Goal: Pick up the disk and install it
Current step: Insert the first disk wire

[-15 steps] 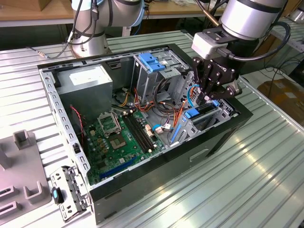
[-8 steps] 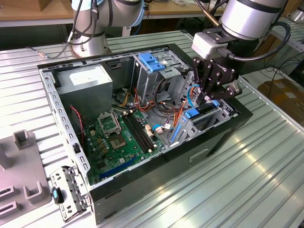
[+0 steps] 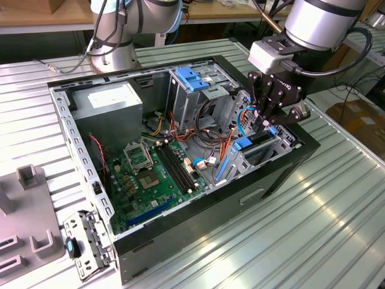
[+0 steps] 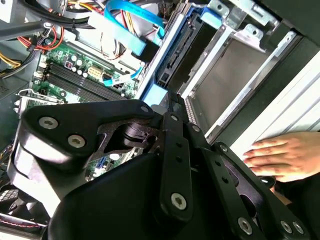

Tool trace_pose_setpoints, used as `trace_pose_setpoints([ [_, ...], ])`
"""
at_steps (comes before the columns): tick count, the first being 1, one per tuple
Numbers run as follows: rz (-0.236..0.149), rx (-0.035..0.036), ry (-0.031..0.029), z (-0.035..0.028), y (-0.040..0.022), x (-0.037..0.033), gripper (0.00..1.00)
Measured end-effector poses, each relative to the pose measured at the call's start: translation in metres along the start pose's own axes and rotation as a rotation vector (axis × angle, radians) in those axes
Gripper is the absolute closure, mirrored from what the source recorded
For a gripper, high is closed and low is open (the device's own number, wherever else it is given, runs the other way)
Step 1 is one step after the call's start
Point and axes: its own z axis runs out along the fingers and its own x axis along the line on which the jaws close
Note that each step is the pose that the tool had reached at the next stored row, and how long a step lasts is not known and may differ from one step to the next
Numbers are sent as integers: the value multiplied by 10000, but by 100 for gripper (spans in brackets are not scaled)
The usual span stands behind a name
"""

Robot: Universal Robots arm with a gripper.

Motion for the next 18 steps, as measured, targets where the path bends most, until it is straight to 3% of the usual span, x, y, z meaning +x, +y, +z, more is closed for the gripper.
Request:
trace_pose_setpoints([
  [3,-194,3,-1,0,-6,1,89],
  [10,-1424,25,-15,1,-14,0,89],
  [11,-1463,25,-17,1,-22,1,89],
  [18,-1463,-17,-19,3,-224,-2,89],
])
